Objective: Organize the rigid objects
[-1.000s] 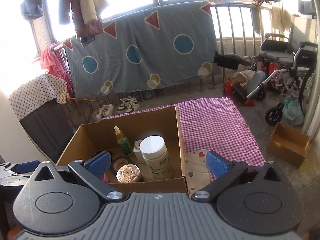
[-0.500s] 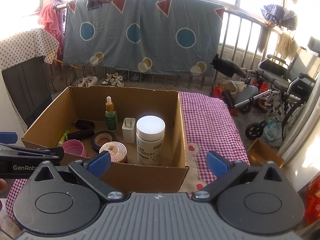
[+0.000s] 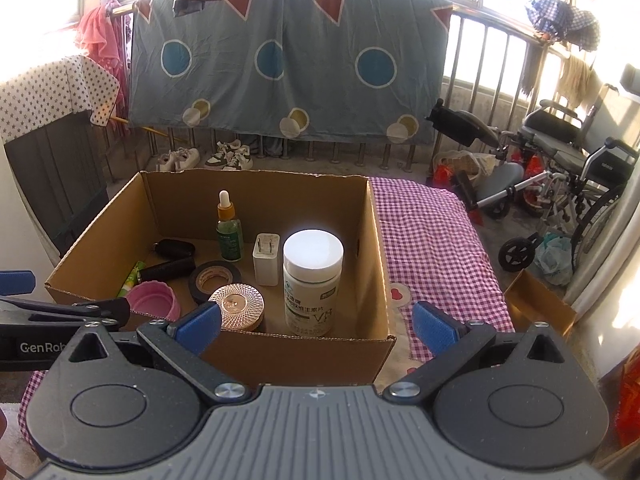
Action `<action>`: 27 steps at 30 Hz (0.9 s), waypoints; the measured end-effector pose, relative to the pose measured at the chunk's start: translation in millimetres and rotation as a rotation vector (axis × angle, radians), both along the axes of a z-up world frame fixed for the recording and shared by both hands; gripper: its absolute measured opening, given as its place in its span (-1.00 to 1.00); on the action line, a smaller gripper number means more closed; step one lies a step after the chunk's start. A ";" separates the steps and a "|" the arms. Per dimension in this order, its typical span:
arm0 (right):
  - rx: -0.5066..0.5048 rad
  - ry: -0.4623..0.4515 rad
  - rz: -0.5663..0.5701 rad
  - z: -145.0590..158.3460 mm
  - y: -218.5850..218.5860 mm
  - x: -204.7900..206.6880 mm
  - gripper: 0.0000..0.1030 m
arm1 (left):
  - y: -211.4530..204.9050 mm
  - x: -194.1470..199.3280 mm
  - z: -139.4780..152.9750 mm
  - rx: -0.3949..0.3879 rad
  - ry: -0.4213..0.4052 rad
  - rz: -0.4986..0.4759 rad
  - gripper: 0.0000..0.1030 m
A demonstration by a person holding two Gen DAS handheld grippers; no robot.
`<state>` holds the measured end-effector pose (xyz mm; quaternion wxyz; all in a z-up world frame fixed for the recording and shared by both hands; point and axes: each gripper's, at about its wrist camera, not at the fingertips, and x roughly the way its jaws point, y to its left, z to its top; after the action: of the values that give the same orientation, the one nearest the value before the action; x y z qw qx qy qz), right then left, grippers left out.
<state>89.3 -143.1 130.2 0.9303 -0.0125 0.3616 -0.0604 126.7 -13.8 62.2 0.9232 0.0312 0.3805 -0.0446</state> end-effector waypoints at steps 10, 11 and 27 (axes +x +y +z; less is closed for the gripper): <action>0.011 0.008 -0.006 -0.5 -3.8 1.5 1.00 | 0.5 -1.0 0.9 0.014 -0.003 0.003 0.99; 0.015 0.009 -0.007 -0.8 -4.3 1.9 1.00 | 0.5 -0.7 1.1 0.015 -0.003 0.004 0.99; 0.024 0.014 -0.013 -2.0 -5.0 0.4 1.00 | -1.5 -1.5 0.6 0.020 -0.003 0.005 0.99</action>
<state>89.7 -148.0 128.2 0.9274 0.0004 0.3690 -0.0619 125.2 -15.3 62.8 0.9236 0.0396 0.3795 -0.0382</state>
